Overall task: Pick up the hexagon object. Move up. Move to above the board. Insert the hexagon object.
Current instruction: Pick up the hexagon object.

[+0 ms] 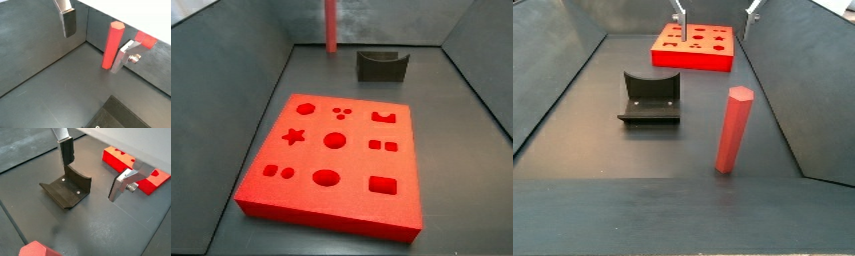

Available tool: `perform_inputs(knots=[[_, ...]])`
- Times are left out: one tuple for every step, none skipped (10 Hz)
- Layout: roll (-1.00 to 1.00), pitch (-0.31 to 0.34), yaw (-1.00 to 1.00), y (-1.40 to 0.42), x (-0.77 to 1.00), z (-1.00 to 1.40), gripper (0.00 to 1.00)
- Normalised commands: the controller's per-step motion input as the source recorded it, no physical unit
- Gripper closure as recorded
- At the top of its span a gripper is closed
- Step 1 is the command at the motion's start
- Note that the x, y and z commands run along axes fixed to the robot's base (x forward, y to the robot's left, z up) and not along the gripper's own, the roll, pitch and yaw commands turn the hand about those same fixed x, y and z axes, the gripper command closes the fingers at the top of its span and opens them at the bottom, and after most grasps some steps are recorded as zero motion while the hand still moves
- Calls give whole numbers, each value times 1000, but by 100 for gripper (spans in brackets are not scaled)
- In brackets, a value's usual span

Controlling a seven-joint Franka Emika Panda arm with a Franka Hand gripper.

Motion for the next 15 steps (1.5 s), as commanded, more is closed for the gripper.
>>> perform_inputs(knots=[[-6, 0, 0, 34, 0, 0, 0], [0, 16, 74, 109, 0, -120, 0], [40, 34, 234, 217, 43, -240, 0], [0, 50, 397, 386, 140, -166, 0], [0, 23, 511, 451, 151, -120, 0], [0, 1, 554, 449, 131, -120, 0], [0, 0, 554, 489, 83, -114, 0], [0, 0, 546, 629, 0, -220, 0], [-41, 0, 477, 740, -123, -277, 0], [-40, -3, 509, 726, -203, -300, 0], [-36, -24, 663, 603, -143, -286, 0], [0, 0, 777, 357, 0, -254, 0], [11, 0, 774, 320, 0, -231, 0], [47, 3, 857, 214, 0, -214, 0], [84, 0, 1000, 63, 0, -346, 0]])
